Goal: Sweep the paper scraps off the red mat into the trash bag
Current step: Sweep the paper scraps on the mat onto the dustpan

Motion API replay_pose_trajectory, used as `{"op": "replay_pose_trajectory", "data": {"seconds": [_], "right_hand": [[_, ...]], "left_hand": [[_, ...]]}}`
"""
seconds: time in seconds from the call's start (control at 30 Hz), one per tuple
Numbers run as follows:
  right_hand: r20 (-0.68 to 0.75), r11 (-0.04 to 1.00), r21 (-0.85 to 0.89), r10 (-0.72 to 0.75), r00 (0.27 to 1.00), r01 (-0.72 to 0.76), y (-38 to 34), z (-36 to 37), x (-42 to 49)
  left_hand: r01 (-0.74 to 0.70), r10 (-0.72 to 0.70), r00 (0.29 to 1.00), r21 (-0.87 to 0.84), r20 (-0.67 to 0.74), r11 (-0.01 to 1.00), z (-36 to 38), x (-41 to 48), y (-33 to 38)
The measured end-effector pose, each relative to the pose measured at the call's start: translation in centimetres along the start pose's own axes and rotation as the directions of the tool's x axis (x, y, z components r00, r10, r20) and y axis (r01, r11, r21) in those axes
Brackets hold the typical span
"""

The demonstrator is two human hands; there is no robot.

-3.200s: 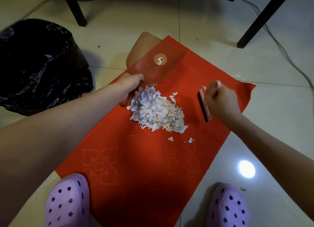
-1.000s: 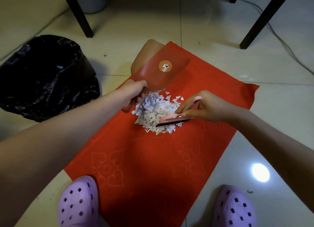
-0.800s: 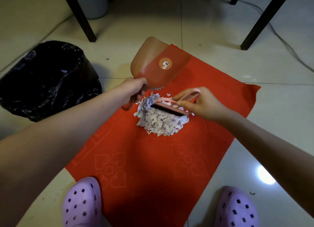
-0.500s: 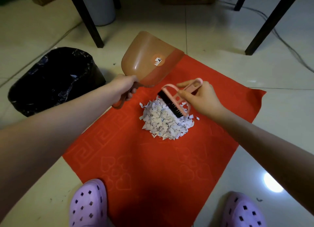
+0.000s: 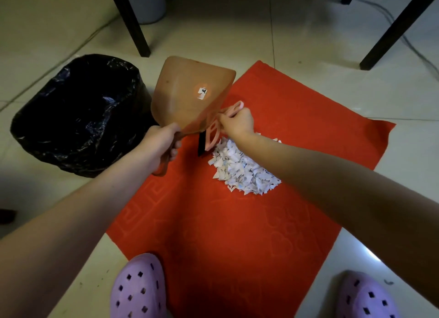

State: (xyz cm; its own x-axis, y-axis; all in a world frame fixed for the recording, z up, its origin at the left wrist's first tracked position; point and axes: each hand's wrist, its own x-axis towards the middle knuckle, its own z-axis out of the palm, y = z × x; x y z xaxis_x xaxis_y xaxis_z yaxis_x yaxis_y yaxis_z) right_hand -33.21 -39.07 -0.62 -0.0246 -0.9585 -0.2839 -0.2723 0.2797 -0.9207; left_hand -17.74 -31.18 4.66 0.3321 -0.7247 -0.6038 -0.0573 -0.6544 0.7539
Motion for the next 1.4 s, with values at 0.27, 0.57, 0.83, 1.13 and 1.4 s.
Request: {"op": "replay_pose_trajectory", "data": {"seconds": [0.27,0.57,0.83,1.13,1.4], "right_hand": [[-0.064,0.987,-0.144,0.06,0.996,-0.068,1.5,-1.2,-0.6],[-0.071,0.957,0.274,0.119,0.99,-0.095,0.2,-9.6,-3.9],[-0.246,0.975,0.216,0.005,0.969,0.05,2.6,-12.8,-5.5],[-0.194,0.954,0.249,-0.118,0.974,0.165,1.0,-13.8,-5.6],[-0.024,0.947,-0.018,-0.32,0.947,0.319,-0.2,-10.9,-5.9]], "left_hand": [[-0.007,0.007,1.0,-0.015,-0.012,1.0,-0.5,0.0,-0.5],[-0.006,0.004,1.0,0.105,0.021,0.994,-1.2,-2.4,-2.3],[0.011,-0.023,0.999,0.25,0.048,0.968,-1.1,-4.4,-4.2],[0.113,-0.235,0.965,0.632,0.113,0.767,-6.6,-6.0,-4.0],[0.2,-0.34,0.939,0.727,0.049,0.657,-8.9,-4.7,-6.5]]}}
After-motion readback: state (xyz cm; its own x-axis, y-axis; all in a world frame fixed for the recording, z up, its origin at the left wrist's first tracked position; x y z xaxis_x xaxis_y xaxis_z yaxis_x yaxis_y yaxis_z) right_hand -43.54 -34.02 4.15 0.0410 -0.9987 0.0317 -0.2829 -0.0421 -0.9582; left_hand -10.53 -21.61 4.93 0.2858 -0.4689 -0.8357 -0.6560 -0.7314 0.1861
